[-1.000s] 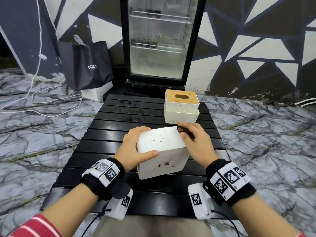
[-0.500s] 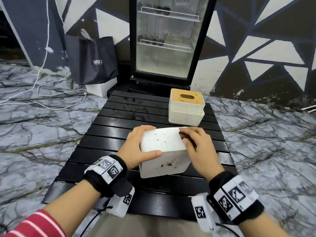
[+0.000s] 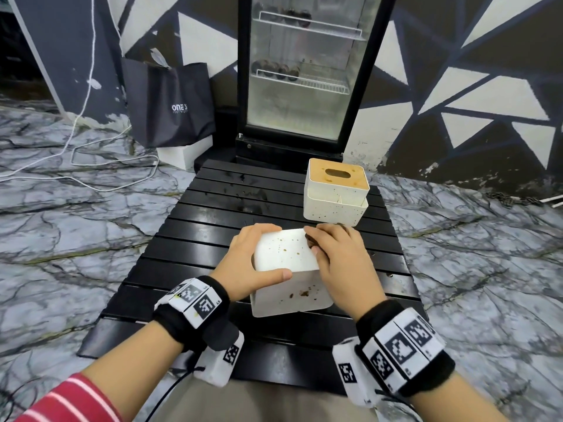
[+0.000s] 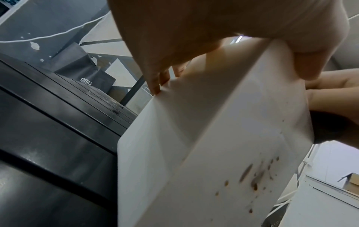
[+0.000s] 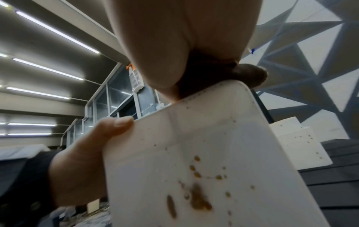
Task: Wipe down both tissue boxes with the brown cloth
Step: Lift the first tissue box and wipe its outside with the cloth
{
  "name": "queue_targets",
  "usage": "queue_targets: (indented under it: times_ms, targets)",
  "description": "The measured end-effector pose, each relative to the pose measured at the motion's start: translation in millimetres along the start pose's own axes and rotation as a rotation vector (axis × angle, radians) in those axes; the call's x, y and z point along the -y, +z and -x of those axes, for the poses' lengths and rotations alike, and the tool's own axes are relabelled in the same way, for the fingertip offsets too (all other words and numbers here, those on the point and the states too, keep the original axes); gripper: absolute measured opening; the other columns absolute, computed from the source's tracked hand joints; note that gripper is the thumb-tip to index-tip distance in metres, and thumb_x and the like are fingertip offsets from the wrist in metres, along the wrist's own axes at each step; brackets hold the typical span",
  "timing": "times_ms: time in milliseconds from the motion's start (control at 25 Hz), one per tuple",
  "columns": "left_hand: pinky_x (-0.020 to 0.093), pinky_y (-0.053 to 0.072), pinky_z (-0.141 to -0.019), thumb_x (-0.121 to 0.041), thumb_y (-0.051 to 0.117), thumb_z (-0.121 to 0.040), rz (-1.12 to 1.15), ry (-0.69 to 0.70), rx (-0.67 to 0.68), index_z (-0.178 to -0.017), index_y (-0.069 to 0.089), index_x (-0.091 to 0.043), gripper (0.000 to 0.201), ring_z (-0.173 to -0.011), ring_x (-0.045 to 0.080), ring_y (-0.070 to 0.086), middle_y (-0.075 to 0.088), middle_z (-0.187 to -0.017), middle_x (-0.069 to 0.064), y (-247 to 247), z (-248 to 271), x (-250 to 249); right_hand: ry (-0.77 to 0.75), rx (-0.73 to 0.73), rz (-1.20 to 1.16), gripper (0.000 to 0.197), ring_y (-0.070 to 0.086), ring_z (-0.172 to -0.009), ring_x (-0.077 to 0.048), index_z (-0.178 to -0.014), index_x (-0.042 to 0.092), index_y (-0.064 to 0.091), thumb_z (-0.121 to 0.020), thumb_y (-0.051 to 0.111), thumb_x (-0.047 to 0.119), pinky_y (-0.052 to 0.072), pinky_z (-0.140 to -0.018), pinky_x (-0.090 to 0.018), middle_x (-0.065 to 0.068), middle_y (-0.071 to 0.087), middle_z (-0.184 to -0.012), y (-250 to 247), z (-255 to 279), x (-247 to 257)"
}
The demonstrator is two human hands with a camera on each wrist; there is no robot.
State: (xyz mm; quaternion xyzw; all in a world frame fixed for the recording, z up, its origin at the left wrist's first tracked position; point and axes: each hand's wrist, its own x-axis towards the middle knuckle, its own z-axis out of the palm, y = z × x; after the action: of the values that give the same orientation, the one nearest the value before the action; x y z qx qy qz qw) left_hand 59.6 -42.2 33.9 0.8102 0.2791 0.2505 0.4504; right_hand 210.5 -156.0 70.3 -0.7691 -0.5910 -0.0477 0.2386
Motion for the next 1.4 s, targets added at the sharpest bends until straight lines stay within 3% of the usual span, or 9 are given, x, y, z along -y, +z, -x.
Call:
queue_targets:
  times_ms: [200, 320, 480, 640, 800, 1000, 1160, 1320, 1400]
  targets:
    - [0.025, 0.029, -0.098, -0.063, 0.063, -0.048, 0.014, -0.009, 0.014, -0.108, 0.035, -0.056, 0.066, -0.123, 0.012, 0.033, 0.038, -0.124, -0.016, 1.1, -0.2, -2.1, -0.012, 0.049, -0.055, 0.035, 0.038, -0.120, -0.021, -0.127, 0.022, 0.050, -0.095, 0.038, 0.020, 0.027, -0.099, -0.025, 0.001, 0.052, -0.126, -6.8, -0.5, -12.6]
    - [0.024, 0.029, -0.098, -0.063, 0.063, -0.049, 0.000, -0.002, 0.005, -0.108, 0.035, -0.056, 0.066, -0.124, 0.012, 0.032, 0.038, -0.125, -0.016, 2.3, 0.2, -0.7, 0.036, 0.013, -0.029, 0.035, 0.040, -0.116, -0.024, -0.127, 0.020, 0.050, -0.094, 0.041, 0.015, 0.034, -0.100, -0.034, -0.002, 0.053, -0.125, -0.8, -11.4, 0.2]
    - [0.024, 0.030, -0.098, -0.063, 0.063, -0.048, -0.009, 0.003, -0.006, -0.108, 0.035, -0.056, 0.066, -0.123, 0.012, 0.033, 0.038, -0.124, -0.015, 2.6, 0.7, 0.2, -0.132, -0.035, 0.020, 0.036, 0.048, -0.108, -0.025, -0.119, 0.018, 0.056, -0.087, 0.040, 0.018, 0.043, -0.092, -0.037, -0.001, 0.059, -0.114, 4.1, 8.3, 8.8]
    - [0.025, 0.030, -0.099, -0.063, 0.063, -0.049, 0.004, 0.001, 0.012, -0.108, 0.035, -0.057, 0.066, -0.123, 0.011, 0.032, 0.037, -0.123, -0.017, 2.2, 0.8, -0.9, -0.021, 0.043, -0.050, 0.034, 0.039, -0.118, -0.020, -0.126, 0.023, 0.051, -0.094, 0.040, 0.019, 0.028, -0.099, -0.024, 0.002, 0.053, -0.124, -4.6, 0.4, -6.8]
    - [0.025, 0.028, -0.099, -0.064, 0.061, -0.050, -0.022, 0.002, 0.013, -0.108, 0.033, -0.056, 0.065, -0.123, 0.011, 0.031, 0.036, -0.126, -0.014, 2.8, 0.0, -1.2, 0.047, 0.043, -0.084, 0.036, 0.036, -0.118, -0.021, -0.129, 0.023, 0.048, -0.095, 0.041, 0.017, 0.018, -0.093, -0.015, 0.002, 0.050, -0.127, -3.0, -16.9, -8.7]
    - [0.023, 0.027, -0.097, -0.063, 0.061, -0.049, 0.000, 0.006, -0.003, -0.107, 0.034, -0.056, 0.064, -0.122, 0.010, 0.031, 0.036, -0.123, -0.016, 4.1, 2.1, -1.7, 0.031, -0.032, -0.160, 0.035, 0.040, -0.116, -0.022, -0.126, 0.023, 0.052, -0.092, 0.045, 0.012, 0.024, -0.096, -0.020, 0.003, 0.051, -0.125, -2.8, 12.0, -15.3]
    - [0.025, 0.028, -0.098, -0.064, 0.061, -0.049, 0.003, -0.002, 0.021, -0.107, 0.034, -0.056, 0.065, -0.122, 0.011, 0.030, 0.035, -0.123, -0.015, 3.2, 0.4, -2.0, 0.065, 0.010, -0.179, 0.034, 0.043, -0.114, -0.025, -0.125, 0.022, 0.052, -0.093, 0.044, 0.014, 0.032, -0.097, -0.027, 0.001, 0.052, -0.122, -4.0, -4.6, -19.8]
    - [0.023, 0.028, -0.096, -0.064, 0.061, -0.048, -0.006, -0.001, -0.007, -0.107, 0.035, -0.054, 0.065, -0.121, 0.011, 0.031, 0.037, -0.122, -0.012, 5.3, 1.1, -2.6, 0.088, 0.047, 0.009, 0.036, 0.038, -0.117, -0.026, -0.130, 0.021, 0.046, -0.095, 0.040, 0.016, 0.033, -0.100, -0.034, -0.002, 0.049, -0.127, -1.1, -17.4, -3.2]
    - [0.022, 0.027, -0.095, -0.064, 0.060, -0.048, -0.013, -0.004, -0.014, -0.107, 0.035, -0.054, 0.065, -0.120, 0.011, 0.031, 0.037, -0.122, -0.013, 5.6, 1.8, -3.1, -0.005, 0.014, 0.061, 0.036, 0.042, -0.113, -0.028, -0.128, 0.018, 0.049, -0.093, 0.042, 0.013, 0.039, -0.097, -0.039, -0.003, 0.053, -0.123, 1.7, -7.6, 7.6]
